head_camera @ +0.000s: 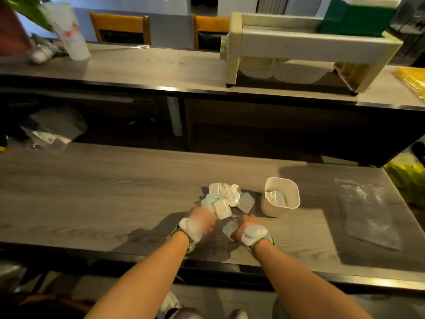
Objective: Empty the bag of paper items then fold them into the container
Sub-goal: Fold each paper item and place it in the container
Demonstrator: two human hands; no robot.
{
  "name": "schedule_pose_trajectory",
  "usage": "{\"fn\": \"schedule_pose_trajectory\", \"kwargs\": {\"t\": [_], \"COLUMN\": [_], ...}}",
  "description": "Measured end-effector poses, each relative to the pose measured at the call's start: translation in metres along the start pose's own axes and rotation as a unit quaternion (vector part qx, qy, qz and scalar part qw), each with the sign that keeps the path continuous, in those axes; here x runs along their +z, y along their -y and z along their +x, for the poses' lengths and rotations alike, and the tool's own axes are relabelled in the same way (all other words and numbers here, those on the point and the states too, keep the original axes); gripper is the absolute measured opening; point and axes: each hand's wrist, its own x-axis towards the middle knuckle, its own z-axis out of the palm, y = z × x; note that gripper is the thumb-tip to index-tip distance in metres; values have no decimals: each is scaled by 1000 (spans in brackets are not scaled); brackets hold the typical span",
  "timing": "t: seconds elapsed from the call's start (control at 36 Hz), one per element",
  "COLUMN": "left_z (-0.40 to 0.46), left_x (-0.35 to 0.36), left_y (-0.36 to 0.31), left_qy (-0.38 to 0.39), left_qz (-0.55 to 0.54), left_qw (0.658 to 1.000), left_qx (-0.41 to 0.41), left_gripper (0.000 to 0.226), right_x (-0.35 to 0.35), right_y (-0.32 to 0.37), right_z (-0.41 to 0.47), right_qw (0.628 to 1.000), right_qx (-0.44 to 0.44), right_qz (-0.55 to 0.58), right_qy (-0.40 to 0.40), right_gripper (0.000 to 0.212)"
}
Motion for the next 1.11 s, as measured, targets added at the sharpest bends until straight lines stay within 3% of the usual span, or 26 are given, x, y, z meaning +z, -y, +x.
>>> {"fn": "schedule_pose_trajectory", "kwargs": {"t": [0.14, 0.22, 0.28, 0.39, 0.44, 0.5, 0.61, 0.67, 0.72, 0.78, 0.86, 0.94, 1.0, 1.06, 1.11], "left_z": [4, 7, 8, 11, 16, 19, 26, 27, 30, 31, 29, 29, 26, 25, 22], "left_x": [-6, -15, -20, -34, -41, -47, -57, -59, -62, -62, -62, -60, -59, -57, -55], "left_y": [12, 13, 11, 9, 11, 14, 23, 26, 29, 31, 30, 24, 18, 13, 12], "left_qy": [18, 37, 34, 7, -1, -14, -53, -81, -88, -72, -48, -48, -47, -38, -23], "left_qz": [-38, -32, -42, -63, -62, -70, -84, -66, -73, -111, -177, -207, -235, -275, -301], "left_qw": [996, 993, 990, 989, 991, 992, 993, 993, 992, 990, 983, 977, 970, 959, 952], "left_qx": [81, 112, 129, 136, 121, 101, 62, 62, 61, 46, 12, -23, -39, -51, -54], "left_gripper": [17, 13, 14, 9, 10, 11, 17, 23, 28, 27, 23, 26, 24, 35, 43], "right_x": [-14, -19, -22, -18, -13, -10, -5, -1, 0, -3, -2, -5, -11, -17, -17], "right_y": [16, 31, 36, 43, 42, 40, 38, 37, 39, 38, 39, 44, 54, 66, 78], "right_z": [-2, 1, 6, 14, 19, 24, 23, 23, 21, 20, 18, 10, 4, -1, -5], "right_qw": [987, 975, 972, 963, 957, 965, 990, 993, 994, 990, 950, 852, 811, 792, 805], "right_qx": [-85, -159, -163, -102, -65, -28, 35, 40, 35, 38, 65, 42, 18, -3, -28], "right_qz": [134, 155, 170, 248, 276, 232, 114, 89, 80, 123, 299, 521, 585, 610, 591], "right_qy": [19, 22, 10, -10, -67, -123, -72, -60, -66, -62, -56, -36, 0, 26, 54], "right_gripper": [39, 33, 36, 31, 30, 39, 58, 51, 30, 18, 17, 20, 23, 24, 16]}}
